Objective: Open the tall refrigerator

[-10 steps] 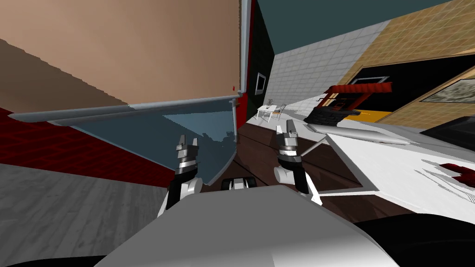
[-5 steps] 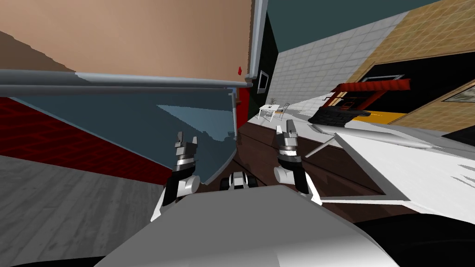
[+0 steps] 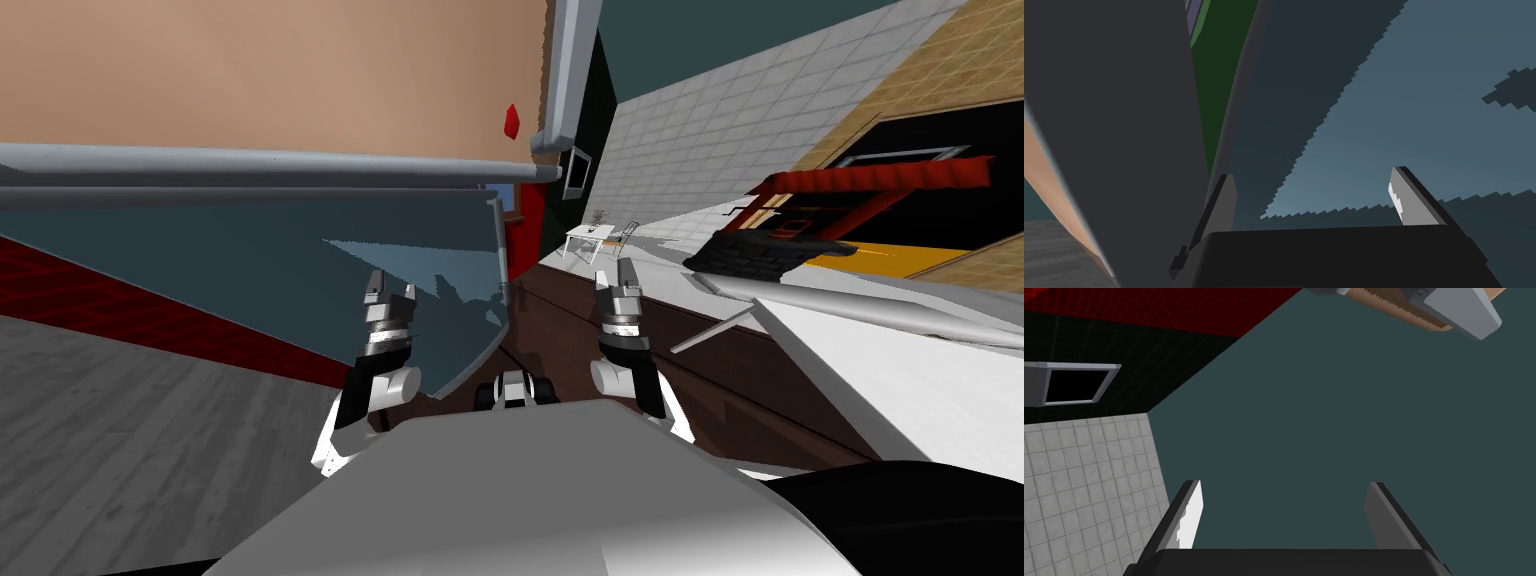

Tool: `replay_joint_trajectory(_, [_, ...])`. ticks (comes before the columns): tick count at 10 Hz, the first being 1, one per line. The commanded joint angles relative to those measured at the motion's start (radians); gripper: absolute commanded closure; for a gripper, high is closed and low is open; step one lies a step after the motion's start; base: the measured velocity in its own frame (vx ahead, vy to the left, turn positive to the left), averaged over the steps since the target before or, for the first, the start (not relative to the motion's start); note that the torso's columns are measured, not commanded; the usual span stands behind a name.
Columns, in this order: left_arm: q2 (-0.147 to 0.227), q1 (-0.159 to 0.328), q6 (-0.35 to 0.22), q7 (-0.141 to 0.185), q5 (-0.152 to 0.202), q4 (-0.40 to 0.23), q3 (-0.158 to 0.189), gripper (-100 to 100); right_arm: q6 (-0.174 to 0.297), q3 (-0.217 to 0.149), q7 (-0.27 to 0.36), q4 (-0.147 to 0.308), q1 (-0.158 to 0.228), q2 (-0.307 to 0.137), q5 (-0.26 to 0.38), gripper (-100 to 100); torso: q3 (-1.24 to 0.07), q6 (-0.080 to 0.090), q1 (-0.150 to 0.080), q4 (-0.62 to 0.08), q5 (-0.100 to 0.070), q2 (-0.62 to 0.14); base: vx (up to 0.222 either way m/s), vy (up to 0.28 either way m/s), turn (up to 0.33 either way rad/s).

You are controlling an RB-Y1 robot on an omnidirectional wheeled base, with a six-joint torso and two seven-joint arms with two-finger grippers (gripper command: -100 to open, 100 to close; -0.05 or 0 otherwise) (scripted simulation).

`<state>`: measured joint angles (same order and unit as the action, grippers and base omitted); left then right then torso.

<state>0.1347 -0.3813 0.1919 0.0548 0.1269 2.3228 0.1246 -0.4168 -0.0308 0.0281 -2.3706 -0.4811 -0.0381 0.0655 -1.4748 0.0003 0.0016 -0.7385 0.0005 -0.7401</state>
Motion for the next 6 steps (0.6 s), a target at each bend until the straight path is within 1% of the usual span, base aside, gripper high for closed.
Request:
replay_joint_trajectory(1, [0.01,0.073,-0.075,0.0,0.006,0.018,0.063,-100,0.0,0.0,0.0,0.0,0.0,0.0,0.0,0,0.001,0.0,0.0,0.0,0.0,0.0,0.08,-0.18,0.21])
replay_joint_trajectory(2, [0.01,0.073,-0.089,0.0,0.006,0.018,0.063,-100,0.0,0.0,0.0,0.0,0.0,0.0,0.0,0,-0.001,-0.001,-0.004,0.0,-0.001,0.003,0.055,-0.162,0.073])
replay_joint_trajectory(3, [0.013,0.109,-0.128,0.0,0.008,0.026,0.094,-100,0.0,0.0,0.0,0.0,0.0,0.0,0.0,0,-0.001,0.0,-0.003,0.001,-0.001,0.002,0.03,-0.152,0.105])
replay_joint_trajectory(4, [0.015,0.137,-0.155,0.001,0.011,0.033,0.126,-100,0.0,0.0,0.0,0.0,0.0,0.0,0.0,0,-0.001,0.0,-0.001,0.0,0.0,0.001,0.058,-0.212,0.192])
replay_joint_trajectory(5, [0.015,0.147,-0.174,0.001,0.011,0.033,0.126,-100,0.0,0.0,0.0,0.0,0.0,0.0,0.0,0,-0.001,-0.001,-0.004,0.001,-0.001,0.003,0.052,-0.146,0.094])
replay_joint_trajectory(6, [0.017,0.182,-0.209,0.001,0.014,0.039,0.159,-100,0.0,0.0,0.0,0.0,0.0,0.0,0.0,0,-0.002,0.0,0.0,0.001,0.0,0.003,0.053,-0.133,0.116])
